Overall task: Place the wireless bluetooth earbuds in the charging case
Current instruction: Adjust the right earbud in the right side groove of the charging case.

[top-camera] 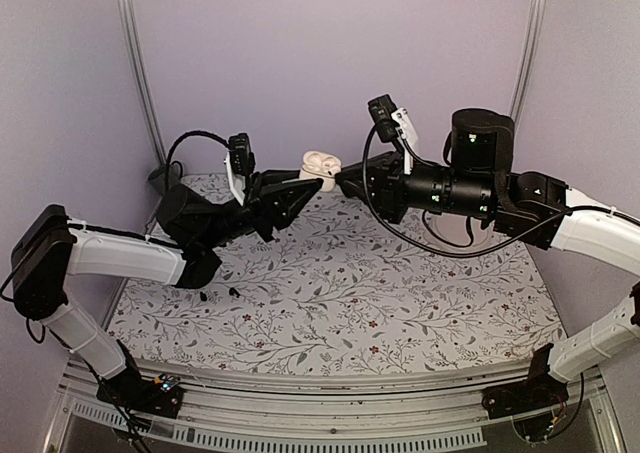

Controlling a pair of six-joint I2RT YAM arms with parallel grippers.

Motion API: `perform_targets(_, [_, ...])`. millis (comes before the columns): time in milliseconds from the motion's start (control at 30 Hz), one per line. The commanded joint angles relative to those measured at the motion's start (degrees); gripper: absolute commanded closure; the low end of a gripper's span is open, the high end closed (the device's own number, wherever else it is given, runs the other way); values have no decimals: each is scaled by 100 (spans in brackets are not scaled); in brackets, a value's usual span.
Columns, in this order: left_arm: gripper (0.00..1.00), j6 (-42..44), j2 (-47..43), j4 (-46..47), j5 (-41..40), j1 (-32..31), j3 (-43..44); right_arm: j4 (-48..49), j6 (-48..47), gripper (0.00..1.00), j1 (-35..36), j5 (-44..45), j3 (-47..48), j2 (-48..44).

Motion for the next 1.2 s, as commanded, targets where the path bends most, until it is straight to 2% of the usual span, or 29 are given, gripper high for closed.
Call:
perform_targets(0, [100, 72, -136, -13, 78, -92, 131, 47, 10, 88, 28, 139, 223, 58])
perform_targets(300, [100, 316, -183, -65, 64, -155, 110, -105, 180, 89, 27, 212, 355, 131])
perform_targets(700, [100, 1263, -353, -584, -128, -417, 167, -480, 587, 88, 28, 116, 593, 289])
perform_targets(933, [100, 1338, -378, -487, -253, -442, 87, -544, 750, 88, 28, 167, 546, 179])
perform_targets(1033, [100, 1329, -392, -461, -253, -429, 50, -527, 847, 82, 13, 161, 471, 32])
perform_targets(1167, [100, 1241, -436, -356, -80, -389, -61, -393, 1075, 67, -194, -227, 281, -199])
